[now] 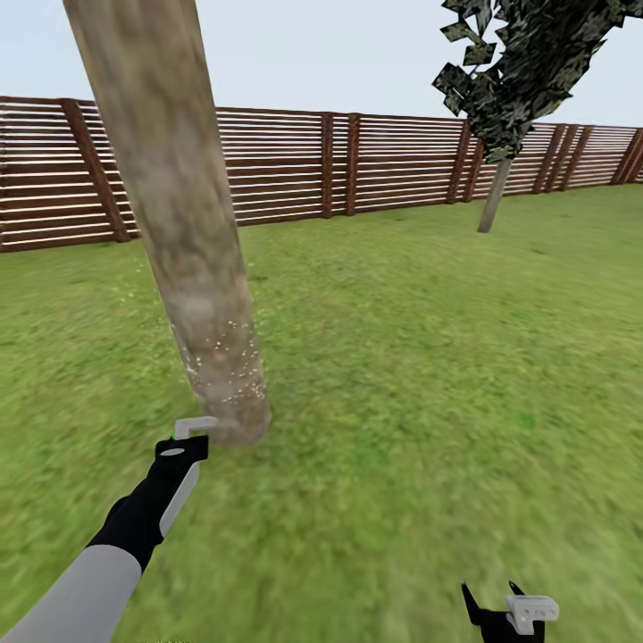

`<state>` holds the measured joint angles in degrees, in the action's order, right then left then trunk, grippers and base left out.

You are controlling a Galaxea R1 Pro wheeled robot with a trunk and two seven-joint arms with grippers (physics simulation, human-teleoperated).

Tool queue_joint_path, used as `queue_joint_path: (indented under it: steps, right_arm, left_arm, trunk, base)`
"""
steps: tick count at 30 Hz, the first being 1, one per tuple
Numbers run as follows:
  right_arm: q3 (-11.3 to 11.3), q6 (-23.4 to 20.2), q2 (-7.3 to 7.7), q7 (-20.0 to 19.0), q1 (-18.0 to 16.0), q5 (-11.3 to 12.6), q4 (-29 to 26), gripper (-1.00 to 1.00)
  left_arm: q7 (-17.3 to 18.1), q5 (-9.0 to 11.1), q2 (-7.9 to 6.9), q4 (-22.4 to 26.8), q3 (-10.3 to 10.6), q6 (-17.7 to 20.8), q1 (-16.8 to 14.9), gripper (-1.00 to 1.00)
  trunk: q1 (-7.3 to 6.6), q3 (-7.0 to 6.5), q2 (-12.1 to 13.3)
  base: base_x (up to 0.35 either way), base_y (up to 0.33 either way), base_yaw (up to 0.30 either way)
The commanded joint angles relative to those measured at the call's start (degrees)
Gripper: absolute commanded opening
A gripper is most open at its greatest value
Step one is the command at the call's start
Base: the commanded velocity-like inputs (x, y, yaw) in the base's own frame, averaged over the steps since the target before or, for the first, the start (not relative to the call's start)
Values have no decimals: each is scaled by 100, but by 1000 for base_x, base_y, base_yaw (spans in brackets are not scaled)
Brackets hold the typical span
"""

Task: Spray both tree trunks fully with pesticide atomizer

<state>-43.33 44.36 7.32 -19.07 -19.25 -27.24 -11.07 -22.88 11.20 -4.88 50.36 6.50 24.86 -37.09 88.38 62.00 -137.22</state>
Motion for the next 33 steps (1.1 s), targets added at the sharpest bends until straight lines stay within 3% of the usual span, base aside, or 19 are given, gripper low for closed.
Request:
queue_joint_path:
  steps: [1,7,8,10,12,15,16,17,19,21,24,27,29,33]
  right_arm:
    - [0,1,-1,1,0,2,0,100]
    - [0,3,-2,-1,0,3,-8,100]
    - [0,-3,-2,-1,0,6,-9,100]
    - [-1,2,3,-1,0,7,-9,100]
    - [0,3,6,-1,0,6,-9,100]
    - [0,3,6,-1,0,0,-6,100]
    - [0,3,6,-1,0,-1,-4,100]
    - [0,3,6,-1,0,-1,-1,100]
    - [0,-2,6,-1,0,-1,0,100]
    - [0,-5,6,-1,0,-1,0,100]
    - [0,-1,6,-1,0,-1,0,100]
    - [0,1,6,-1,0,-1,-2,100]
    - [0,2,6,-1,0,-1,-2,100]
    - [-5,3,6,-1,0,5,-6,100]
  left_arm:
    - [2,-5,2,0,0,1,0,-100]
    - [-31,5,65,-442,16,3,-37,-100]
    - [-32,10,77,-931,22,4,-129,-100]
    - [-32,24,88,-1412,27,-23,-453,-100]
    - [-27,7,206,-1496,40,-49,-630,-100]
    - [-24,-33,533,-1385,57,-67,-776,-100]
    - [-23,-43,712,-1346,60,-74,-812,-100]
    - [-23,-66,733,-1329,51,-127,-843,-100]
    - [-31,-66,406,-1228,30,-133,-914,-100]
    - [-30,-61,345,-1094,30,-131,-921,-100]
    - [-10,-43,517,-742,56,-101,-892,-100]
    - [9,-46,938,-607,121,-47,-913,-100]
    - [11,-62,971,-599,191,-36,-917,-100]
    - [4,-74,875,-597,177,-41,-861,-100]
  trunk:
    - [0,0,0]
    - [0,0,0]
    - [0,0,0]
    - [0,0,0]
    - [0,0,0]
    - [0,0,0]
    - [0,0,0]
    - [0,0,0]
    - [0,0,0]
    - [0,0,0]
    - [0,0,0]
    - [0,0,0]
    - [0,0,0]
    - [0,0,0]
  base:
    - [97,-250,277]
    - [8,-18,25]
    - [0,0,0]
    - [0,0,0]
    - [0,0,0]
    - [0,0,0]
    - [0,0,0]
    - [0,0,0]
    - [0,0,0]
    - [0,0,0]
    - [0,0,0]
    - [0,0,0]
    - [0,0,0]
    - [0,0,0]
